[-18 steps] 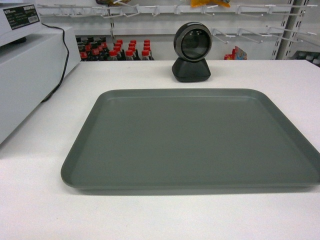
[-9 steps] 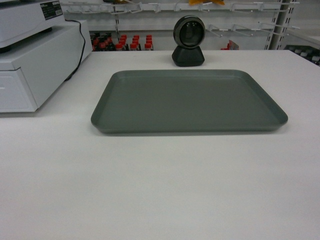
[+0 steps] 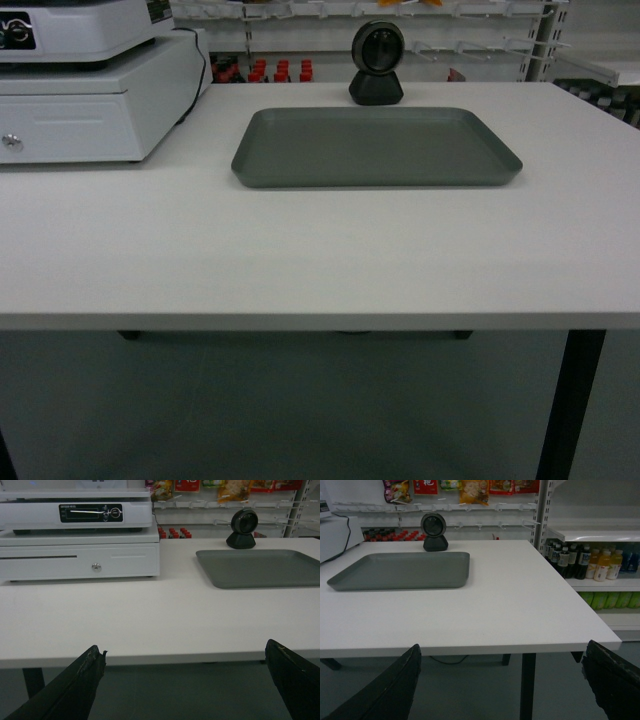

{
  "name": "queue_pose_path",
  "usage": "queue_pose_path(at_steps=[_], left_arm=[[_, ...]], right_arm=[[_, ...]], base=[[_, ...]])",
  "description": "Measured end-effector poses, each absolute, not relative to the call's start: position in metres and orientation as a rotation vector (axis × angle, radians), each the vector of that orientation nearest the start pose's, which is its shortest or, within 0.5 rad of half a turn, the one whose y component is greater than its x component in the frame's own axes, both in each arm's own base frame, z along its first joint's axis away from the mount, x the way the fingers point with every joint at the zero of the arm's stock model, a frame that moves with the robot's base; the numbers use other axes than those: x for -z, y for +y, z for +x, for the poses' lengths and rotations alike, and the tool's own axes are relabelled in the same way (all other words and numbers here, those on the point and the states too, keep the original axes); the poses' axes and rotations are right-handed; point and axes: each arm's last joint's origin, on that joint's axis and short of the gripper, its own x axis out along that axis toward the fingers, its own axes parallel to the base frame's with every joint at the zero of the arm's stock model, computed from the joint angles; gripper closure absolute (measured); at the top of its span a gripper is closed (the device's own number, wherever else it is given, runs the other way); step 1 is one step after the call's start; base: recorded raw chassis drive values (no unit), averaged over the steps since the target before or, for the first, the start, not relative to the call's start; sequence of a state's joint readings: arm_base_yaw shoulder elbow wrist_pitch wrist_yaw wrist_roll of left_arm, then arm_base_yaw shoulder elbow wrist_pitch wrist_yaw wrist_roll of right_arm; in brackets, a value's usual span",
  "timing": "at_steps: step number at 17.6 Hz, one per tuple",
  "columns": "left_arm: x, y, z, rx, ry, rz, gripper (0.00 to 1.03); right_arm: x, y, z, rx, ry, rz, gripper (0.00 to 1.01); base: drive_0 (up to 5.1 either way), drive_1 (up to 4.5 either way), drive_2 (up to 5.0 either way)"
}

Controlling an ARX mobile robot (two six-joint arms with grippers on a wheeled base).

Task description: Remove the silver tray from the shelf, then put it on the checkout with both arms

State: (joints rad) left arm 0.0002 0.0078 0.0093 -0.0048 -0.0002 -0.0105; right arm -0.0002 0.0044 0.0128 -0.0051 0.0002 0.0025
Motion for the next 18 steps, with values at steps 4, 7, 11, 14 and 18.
queue_pose_path(at_steps=[4,7,11,14,18], left_arm=[[-0.1656,0.0000,0.0976,0.000,0.004,-0.010,0.05],[-0.1652,0.0000,0.0976,0.000,0.008,-0.010,0.05],[-0.1659,0.0000,0.0976,0.000,0.000,-0.010,0.05],[-0.1660,0.0000,0.0976,0.000,-0.001,-0.010,0.05],[-0.1658,0.0000,0.0976,0.000,0.001,-0.010,0.05]], right_arm=[[-0.1672,0.0000,0.0972,0.000,-0.006,0.002,0.03],[-0.1667,0.0000,0.0972,0.000,0.001,0.002,0.03],[-0.1672,0.0000,0.0972,0.000,-0.006,0.002,0.03],[-0.1673,0.0000,0.0972,0.000,-0.006,0.002,0.03],[-0.1674,0.0000,0.0972,0.000,-0.007,0.002,0.03]], base=[[0.0,-4.19,4.1],[0.0,0.00,0.0],[0.0,0.00,0.0],[0.0,0.00,0.0],[0.0,0.00,0.0]])
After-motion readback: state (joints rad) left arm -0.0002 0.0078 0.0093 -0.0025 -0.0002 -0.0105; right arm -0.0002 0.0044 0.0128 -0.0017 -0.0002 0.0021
